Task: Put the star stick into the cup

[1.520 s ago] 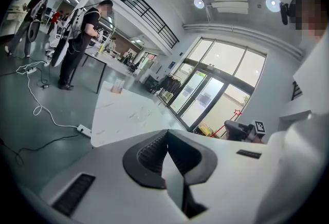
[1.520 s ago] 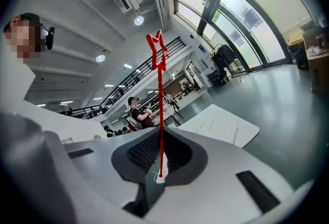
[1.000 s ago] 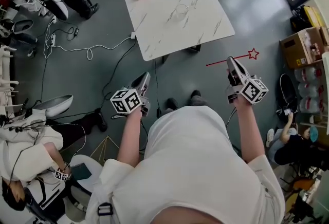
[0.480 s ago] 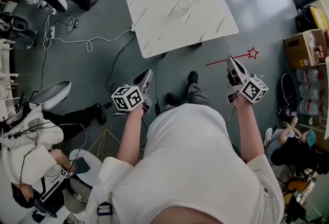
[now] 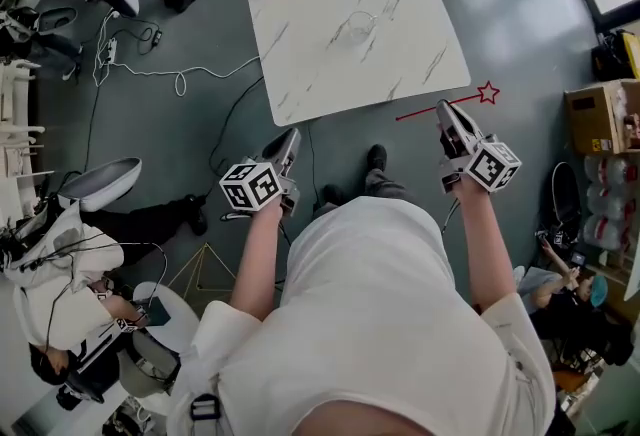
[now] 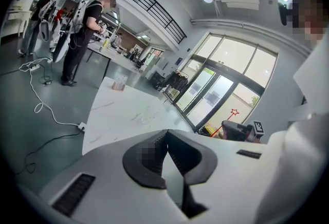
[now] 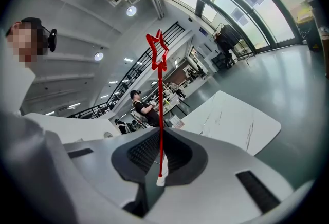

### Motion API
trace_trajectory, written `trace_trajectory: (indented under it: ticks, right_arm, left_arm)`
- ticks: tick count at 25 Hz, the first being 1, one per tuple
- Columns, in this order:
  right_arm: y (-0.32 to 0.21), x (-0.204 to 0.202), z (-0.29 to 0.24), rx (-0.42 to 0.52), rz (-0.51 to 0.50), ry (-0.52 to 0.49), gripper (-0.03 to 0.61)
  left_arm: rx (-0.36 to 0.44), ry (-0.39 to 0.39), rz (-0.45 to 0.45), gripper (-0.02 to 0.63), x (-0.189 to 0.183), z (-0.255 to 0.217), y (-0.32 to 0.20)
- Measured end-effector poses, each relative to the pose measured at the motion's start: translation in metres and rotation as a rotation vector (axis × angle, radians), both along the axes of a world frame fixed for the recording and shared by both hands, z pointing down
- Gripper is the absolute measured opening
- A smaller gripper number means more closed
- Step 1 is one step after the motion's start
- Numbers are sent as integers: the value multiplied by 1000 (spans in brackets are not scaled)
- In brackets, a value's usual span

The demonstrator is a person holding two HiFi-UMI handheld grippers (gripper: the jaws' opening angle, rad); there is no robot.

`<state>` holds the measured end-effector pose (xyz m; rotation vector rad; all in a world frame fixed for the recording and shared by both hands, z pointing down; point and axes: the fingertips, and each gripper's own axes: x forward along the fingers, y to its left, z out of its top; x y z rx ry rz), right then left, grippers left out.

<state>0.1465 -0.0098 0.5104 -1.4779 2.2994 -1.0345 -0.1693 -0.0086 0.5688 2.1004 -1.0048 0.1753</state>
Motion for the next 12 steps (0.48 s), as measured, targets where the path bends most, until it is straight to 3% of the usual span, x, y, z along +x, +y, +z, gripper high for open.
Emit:
trace_trajectory:
  ticks: [12]
  right_arm:
    - [-87,56,8,25,-114,-26,32]
  left_arm:
    - [16,-33,-85,14,57,-7,-60]
